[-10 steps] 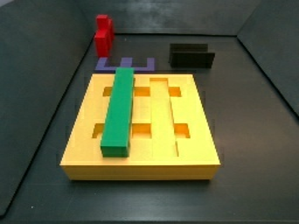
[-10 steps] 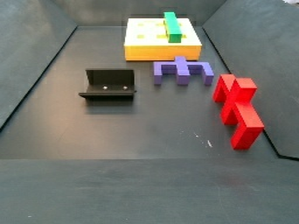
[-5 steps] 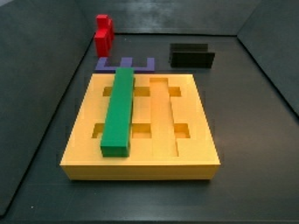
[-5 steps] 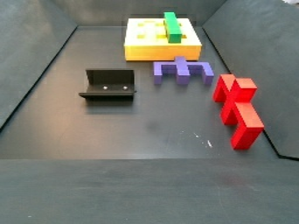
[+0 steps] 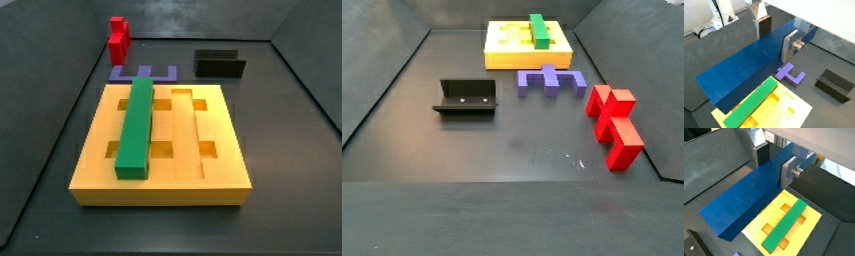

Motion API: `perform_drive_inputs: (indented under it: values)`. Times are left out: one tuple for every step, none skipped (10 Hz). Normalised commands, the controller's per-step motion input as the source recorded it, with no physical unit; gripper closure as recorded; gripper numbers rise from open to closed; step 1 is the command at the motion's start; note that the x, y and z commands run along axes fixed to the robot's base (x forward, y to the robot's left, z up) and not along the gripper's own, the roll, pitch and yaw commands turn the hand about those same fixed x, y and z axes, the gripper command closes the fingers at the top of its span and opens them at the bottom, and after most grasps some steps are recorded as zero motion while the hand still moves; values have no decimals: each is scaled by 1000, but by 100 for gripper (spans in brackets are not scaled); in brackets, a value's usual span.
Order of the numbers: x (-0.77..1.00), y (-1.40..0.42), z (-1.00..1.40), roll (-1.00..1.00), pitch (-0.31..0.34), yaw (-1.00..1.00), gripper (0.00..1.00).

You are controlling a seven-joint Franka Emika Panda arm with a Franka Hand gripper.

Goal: Pick up the blue object. Move up. Move to above the board. Insert the blue object.
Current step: Insert the blue object.

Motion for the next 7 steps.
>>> perform_drive_inputs:
  values:
    - [840, -246, -329, 90, 211, -31, 100]
    - [460, -229, -860, 121, -53, -46, 100]
    - [420, -149, -920, 66, -134, 0, 100]
    - [394, -109, -931, 63, -130, 0, 100]
    - [303, 0, -900, 84, -120, 69, 100]
    - [269, 0, -894, 113, -96, 83, 100]
    - [280, 0, -891, 113, -99, 69, 100]
